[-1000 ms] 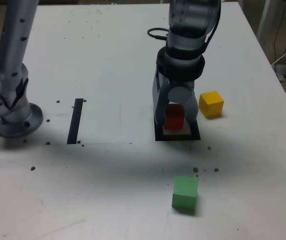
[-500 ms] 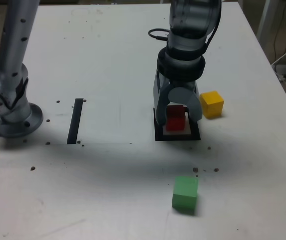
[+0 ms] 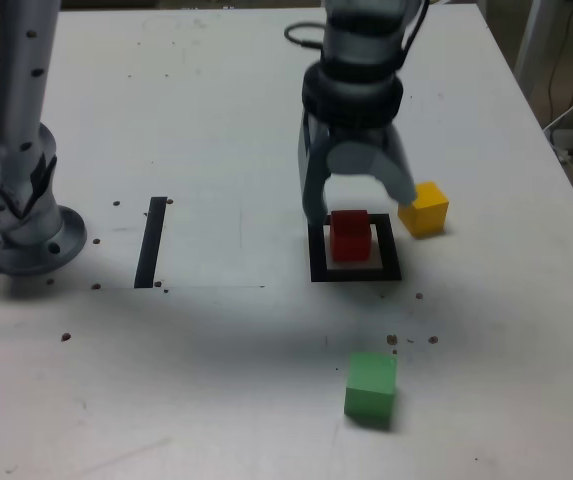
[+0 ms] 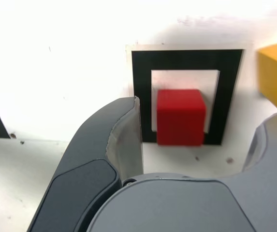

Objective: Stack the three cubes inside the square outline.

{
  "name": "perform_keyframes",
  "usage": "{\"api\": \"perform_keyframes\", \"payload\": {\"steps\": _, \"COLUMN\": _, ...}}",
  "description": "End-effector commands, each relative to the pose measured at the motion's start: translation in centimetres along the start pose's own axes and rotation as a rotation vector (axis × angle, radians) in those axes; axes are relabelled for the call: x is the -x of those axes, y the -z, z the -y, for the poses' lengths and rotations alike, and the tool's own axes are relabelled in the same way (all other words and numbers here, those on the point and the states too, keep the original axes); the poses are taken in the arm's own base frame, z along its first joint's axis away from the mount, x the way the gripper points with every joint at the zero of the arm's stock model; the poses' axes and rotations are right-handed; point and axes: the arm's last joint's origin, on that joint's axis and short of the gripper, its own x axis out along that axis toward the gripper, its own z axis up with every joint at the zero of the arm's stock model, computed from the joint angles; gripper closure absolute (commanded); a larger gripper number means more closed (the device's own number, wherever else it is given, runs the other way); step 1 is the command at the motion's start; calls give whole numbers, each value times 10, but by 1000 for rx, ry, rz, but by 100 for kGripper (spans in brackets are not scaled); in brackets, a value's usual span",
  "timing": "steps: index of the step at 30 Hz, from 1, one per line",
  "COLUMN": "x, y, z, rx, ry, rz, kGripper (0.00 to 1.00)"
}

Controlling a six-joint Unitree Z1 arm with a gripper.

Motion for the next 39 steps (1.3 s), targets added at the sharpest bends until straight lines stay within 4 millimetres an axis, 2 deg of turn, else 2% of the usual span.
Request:
{"api": "perform_keyframes", "payload": {"steps": 1, "x": 15, "y": 3, "z": -2, "rx": 9, "ry": -7, "rz": 15, "kGripper": 1}}
{"api": "perform_keyframes", "payload": {"steps": 8, "x": 44, "y": -5, "z": -4, "rx": 14, "ry": -17, "rz": 49, "kGripper": 1}}
{"api": "perform_keyframes", "payload": {"steps": 14, "x": 47, "y": -25, "z": -7, "rx": 31, "ry": -3, "rz": 63, "kGripper": 1}}
{"api": "perform_keyframes", "payload": {"steps": 22, "x": 30, "y": -52, "z": -14, "rx": 57, "ry": 8, "rz": 48, "kGripper": 1}}
{"api": "perform_keyframes", "payload": {"steps": 29, "x": 5, "y": -76, "z": -18, "rx": 74, "ry": 5, "rz": 18, "kGripper": 1}}
{"api": "perform_keyframes", "payload": {"steps": 39, "x": -22, "y": -92, "z": -24, "rx": 91, "ry": 4, "rz": -22, "kGripper": 5}}
